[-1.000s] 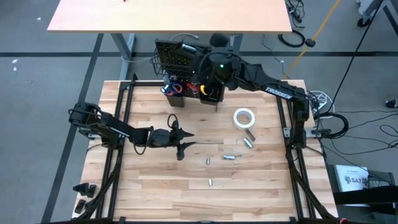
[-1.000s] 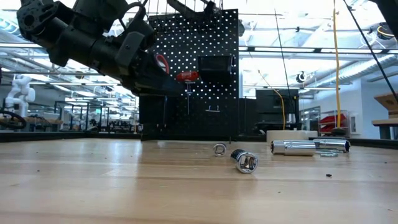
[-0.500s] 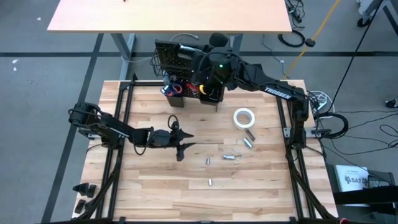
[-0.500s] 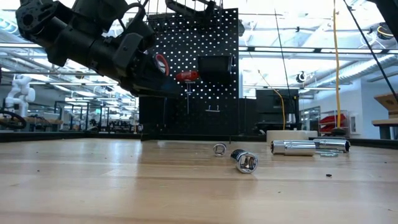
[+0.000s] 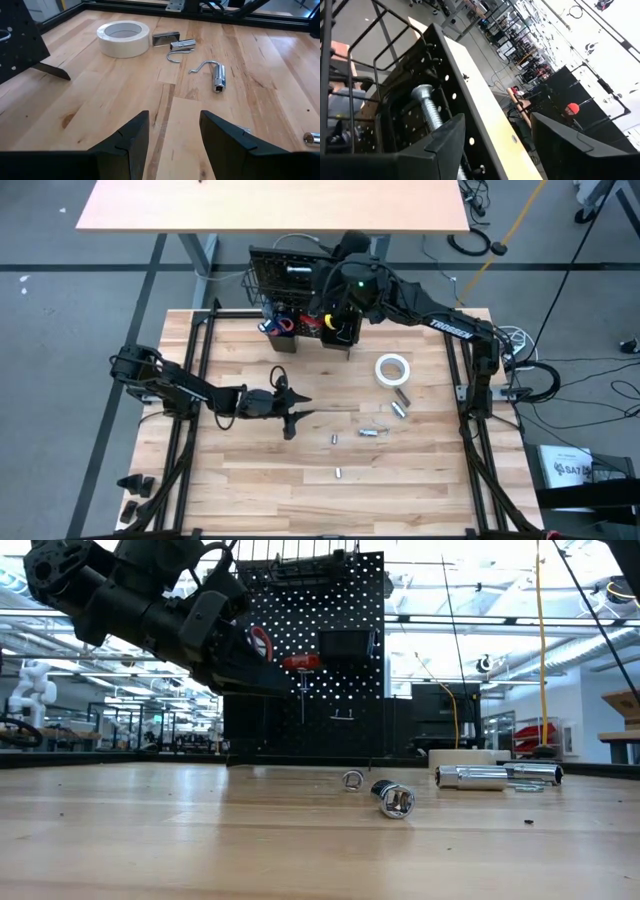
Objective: Hang tools onto peg board
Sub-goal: Put the black clamp into the black wire basket on the peg board
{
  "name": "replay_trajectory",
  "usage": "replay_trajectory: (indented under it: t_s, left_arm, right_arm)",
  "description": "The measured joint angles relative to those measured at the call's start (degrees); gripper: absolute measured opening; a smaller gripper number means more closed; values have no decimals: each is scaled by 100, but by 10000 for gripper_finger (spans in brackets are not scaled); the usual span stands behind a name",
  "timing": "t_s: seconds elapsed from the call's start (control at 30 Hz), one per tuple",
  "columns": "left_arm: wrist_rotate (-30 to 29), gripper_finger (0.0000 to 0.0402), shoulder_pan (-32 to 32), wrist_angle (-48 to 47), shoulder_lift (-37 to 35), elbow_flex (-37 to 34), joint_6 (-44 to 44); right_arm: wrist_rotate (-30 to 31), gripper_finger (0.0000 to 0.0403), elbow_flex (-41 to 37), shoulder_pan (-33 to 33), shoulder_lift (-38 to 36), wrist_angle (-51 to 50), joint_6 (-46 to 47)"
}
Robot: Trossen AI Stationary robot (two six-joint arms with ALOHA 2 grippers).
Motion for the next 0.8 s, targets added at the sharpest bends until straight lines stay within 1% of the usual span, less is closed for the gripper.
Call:
replay_trajectory:
  t_s: [0.43, 0.6, 0.7, 0.8]
  left_arm:
    - [-7, 176, 0, -14, 0, 0, 2]
    - [-9, 176, 0, -18, 0, 2, 2]
    - [-10, 176, -10, -51, 0, 2, 0]
    - [-13, 176, -38, -174, 0, 2, -36]
  right_arm:
    - [-67, 213, -7, 15, -318, -109, 13]
    - [-332, 213, -7, 62, -427, -2, 117]
    - [-365, 212, -7, 112, -532, 95, 161]
    - [-609, 212, -7, 147, -723, -16, 443]
